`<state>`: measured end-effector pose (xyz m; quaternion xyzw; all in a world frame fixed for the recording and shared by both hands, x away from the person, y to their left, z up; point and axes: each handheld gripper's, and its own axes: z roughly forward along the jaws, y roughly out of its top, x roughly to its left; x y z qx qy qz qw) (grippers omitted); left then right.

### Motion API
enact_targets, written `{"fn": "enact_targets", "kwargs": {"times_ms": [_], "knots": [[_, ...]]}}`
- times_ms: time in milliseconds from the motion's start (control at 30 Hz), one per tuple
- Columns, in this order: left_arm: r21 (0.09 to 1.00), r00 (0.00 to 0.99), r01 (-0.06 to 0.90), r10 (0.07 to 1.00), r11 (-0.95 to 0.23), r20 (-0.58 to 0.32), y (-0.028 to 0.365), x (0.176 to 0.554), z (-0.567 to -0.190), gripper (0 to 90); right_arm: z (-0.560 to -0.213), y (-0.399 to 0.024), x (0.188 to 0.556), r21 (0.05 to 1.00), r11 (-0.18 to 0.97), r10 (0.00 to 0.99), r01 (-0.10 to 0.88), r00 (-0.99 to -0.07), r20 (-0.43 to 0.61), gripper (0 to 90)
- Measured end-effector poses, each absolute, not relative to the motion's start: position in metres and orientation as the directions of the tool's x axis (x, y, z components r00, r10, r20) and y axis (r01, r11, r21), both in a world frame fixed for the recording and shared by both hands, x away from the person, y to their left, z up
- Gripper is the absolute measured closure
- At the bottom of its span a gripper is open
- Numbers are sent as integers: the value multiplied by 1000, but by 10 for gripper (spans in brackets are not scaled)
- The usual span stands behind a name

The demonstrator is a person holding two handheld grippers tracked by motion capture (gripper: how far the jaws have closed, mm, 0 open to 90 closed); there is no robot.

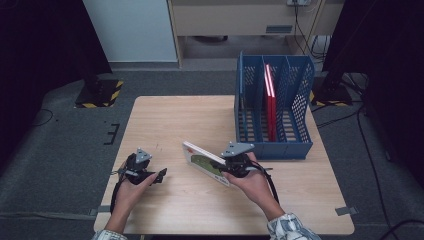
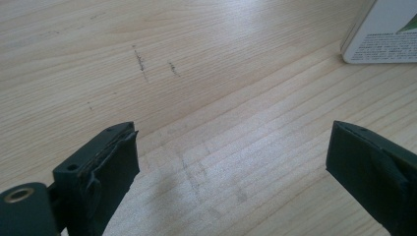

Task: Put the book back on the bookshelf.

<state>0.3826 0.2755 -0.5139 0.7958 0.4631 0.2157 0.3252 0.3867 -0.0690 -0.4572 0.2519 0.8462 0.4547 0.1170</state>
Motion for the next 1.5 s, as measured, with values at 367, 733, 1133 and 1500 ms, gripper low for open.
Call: {"fn": "enact_targets", "kwargs": {"times_ms": [367,733,1133,1500], "knots": [[707,455,611,889,-356,54,276,384,-516,21,-450,-78,381,841,437,544,318,-838,33,759],[685,410,645,910,-339,64,280,387,-521,28,-446,-88,377,842,432,559,325,-828,33,760],[669,413,652,907,-356,80,279,388,-524,26,-444,-99,372,844,427,564,325,-825,33,760],[671,421,649,904,-358,74,280,387,-523,27,-441,-112,368,847,418,576,329,-817,34,760]]}}
